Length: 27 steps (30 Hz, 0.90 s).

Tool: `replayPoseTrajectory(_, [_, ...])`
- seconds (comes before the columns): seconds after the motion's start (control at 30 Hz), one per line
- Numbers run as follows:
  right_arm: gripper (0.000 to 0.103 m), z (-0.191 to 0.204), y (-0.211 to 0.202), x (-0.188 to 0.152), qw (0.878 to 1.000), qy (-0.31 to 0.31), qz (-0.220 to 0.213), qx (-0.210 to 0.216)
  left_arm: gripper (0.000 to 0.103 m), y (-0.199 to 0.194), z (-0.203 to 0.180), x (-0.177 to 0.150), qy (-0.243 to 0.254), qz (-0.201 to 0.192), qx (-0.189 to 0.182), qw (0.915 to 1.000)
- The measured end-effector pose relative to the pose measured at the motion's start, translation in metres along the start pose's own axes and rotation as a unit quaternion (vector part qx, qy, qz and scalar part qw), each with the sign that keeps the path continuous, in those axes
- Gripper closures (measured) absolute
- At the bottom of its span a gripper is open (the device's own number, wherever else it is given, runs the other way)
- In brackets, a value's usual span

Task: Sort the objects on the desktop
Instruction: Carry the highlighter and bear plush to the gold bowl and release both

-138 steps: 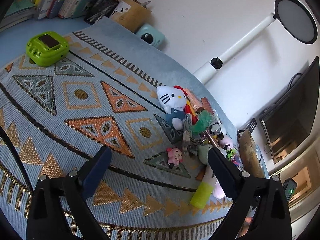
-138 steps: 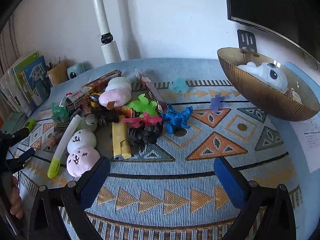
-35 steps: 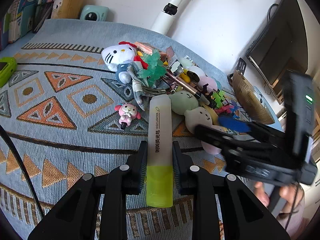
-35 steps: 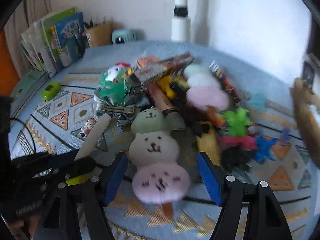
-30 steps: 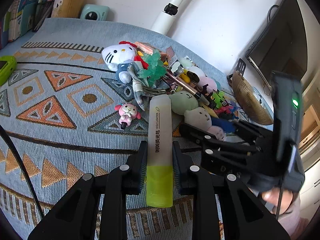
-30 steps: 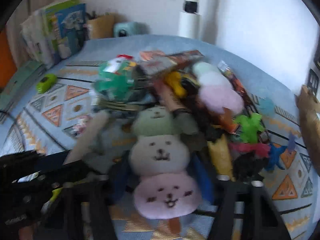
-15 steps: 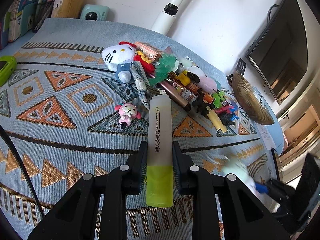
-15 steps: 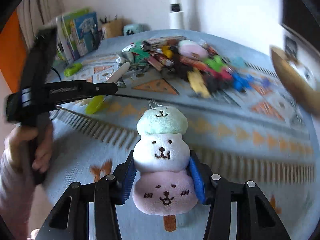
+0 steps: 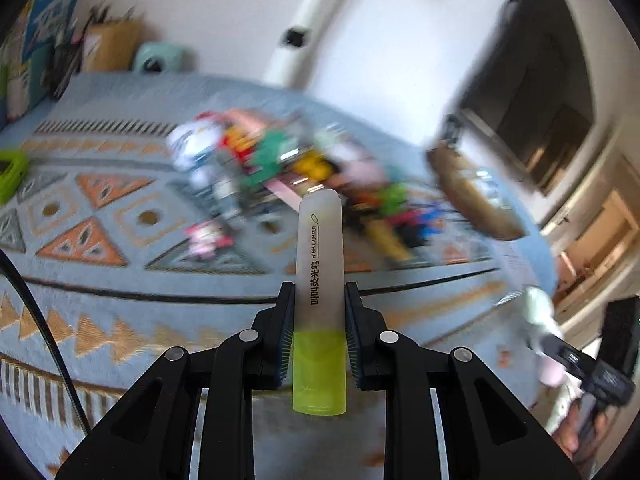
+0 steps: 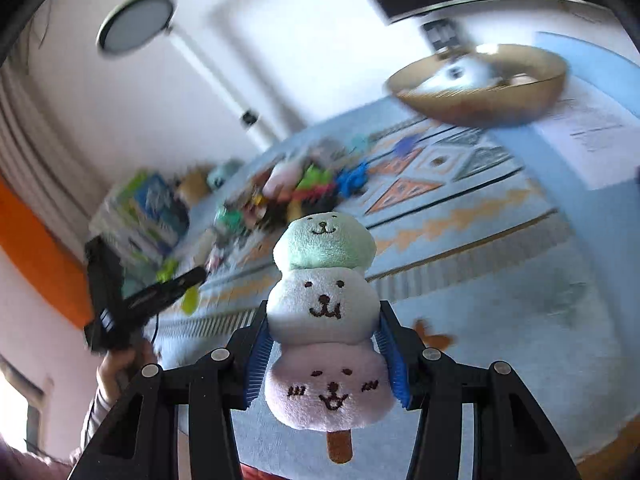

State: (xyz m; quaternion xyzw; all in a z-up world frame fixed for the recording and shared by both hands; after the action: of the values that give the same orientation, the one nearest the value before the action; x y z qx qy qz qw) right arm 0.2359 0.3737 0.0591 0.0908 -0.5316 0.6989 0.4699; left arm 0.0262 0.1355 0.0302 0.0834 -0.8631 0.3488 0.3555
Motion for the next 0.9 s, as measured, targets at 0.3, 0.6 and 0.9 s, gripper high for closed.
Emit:
replayPoseTrajectory(0.3, [0.054,-0.024,-0.08,0.096,0.989,0.036,-0.131,-0.055,0.083,0.007,-0.132,0.087,0.095,-0.046,-0.118,0.9875])
replayPoseTrajectory(0.6, [0.053,-0.06,-0.076,0.184,0.931,0.116,-0.266,-0.219,0.083,0.142,-0.188,0.142,0.063,-0.012,-0.21,0.9756])
replayPoseTrajectory(0.9, [0.03,-0.105,0.008,0.24,0.936,0.138,-0.214,-0.242,0.066,0.259,-0.178,0.173,-0.044,0.042,-0.243,0.9681])
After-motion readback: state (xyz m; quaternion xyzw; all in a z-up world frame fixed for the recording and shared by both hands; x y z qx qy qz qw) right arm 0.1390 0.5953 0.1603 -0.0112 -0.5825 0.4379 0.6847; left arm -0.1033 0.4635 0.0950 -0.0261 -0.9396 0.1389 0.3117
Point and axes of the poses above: each gripper's, at about its wrist camera, not at the fingertips, and y roughly the way its jaws point, z to its left, x to its top, the point moved 2 cm from there along y, roughly the way its jaws point, and after that the axes turned 10 degrees about -x, right-handed, at the moved point
